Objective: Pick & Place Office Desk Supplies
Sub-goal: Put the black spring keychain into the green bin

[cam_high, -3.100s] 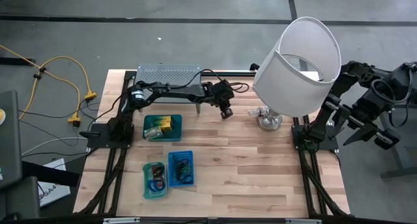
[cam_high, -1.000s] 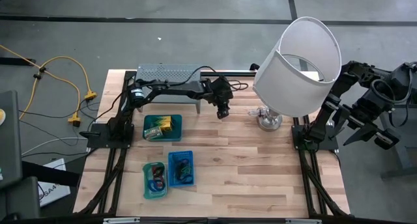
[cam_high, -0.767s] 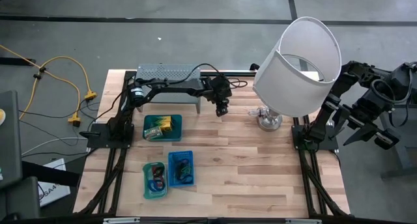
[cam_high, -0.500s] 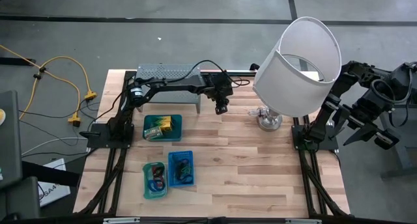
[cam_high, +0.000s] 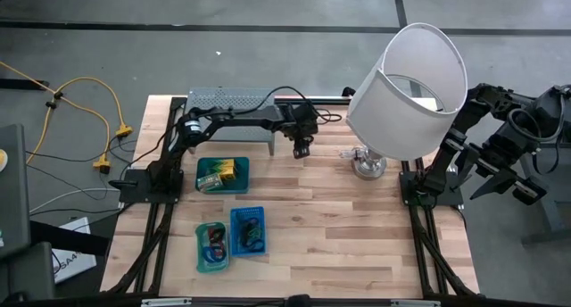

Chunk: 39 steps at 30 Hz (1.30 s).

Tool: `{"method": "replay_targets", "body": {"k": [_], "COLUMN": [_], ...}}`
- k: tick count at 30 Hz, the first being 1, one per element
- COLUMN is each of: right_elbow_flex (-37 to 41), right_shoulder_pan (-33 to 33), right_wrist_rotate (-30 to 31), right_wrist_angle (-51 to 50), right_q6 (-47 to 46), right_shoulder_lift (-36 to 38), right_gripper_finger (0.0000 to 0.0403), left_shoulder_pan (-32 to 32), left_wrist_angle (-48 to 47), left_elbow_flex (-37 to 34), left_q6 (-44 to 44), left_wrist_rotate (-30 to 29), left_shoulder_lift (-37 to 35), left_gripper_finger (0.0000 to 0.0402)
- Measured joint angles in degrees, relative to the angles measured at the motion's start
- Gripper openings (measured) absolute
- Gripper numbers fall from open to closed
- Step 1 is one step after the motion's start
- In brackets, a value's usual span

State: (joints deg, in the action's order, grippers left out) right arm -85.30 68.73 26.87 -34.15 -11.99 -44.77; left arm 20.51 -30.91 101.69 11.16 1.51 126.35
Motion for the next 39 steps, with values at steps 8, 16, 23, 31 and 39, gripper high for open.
{"method": "replay_targets", "body": {"k": [8, 16, 23, 31, 39], "right_elbow_flex": [0.00, 0.00, 0.00, 0.00, 0.00], "right_shoulder_pan": [0.00, 0.00, 0.02, 0.02, 0.02], "right_wrist_rotate": [-0.01, 0.00, 0.00, -0.02, -0.02], "right_wrist_angle": [0.00, 0.00, 0.00, 0.00, 0.00], "right_q6": [0.00, 0.00, 0.00, 0.02, 0.00], "right_shoulder_lift": [0.00, 0.00, 0.00, 0.00, 0.00], "right_gripper_finger": [0.0120, 0.0120, 0.0120, 0.0120, 0.0120], "left_shoulder_pan": [-0.15, -0.20, -0.20, -0.20, -0.19], "left_wrist_angle": [-0.48, -2.13, -2.55, -1.94, -0.72], "left_elbow_flex": [-0.02, -0.02, -0.02, -0.09, 0.05], "left_q6": [3.93, 10.78, 16.28, 21.68, 24.22], "left_wrist_rotate": [-2.35, -2.42, -2.63, -3.05, -2.68], "left_shoulder_lift": [0.14, 0.14, 0.33, 1.65, 2.79], "left_gripper_finger": [0.0199, 0.0199, 0.0199, 0.0199, 0.0199]}}
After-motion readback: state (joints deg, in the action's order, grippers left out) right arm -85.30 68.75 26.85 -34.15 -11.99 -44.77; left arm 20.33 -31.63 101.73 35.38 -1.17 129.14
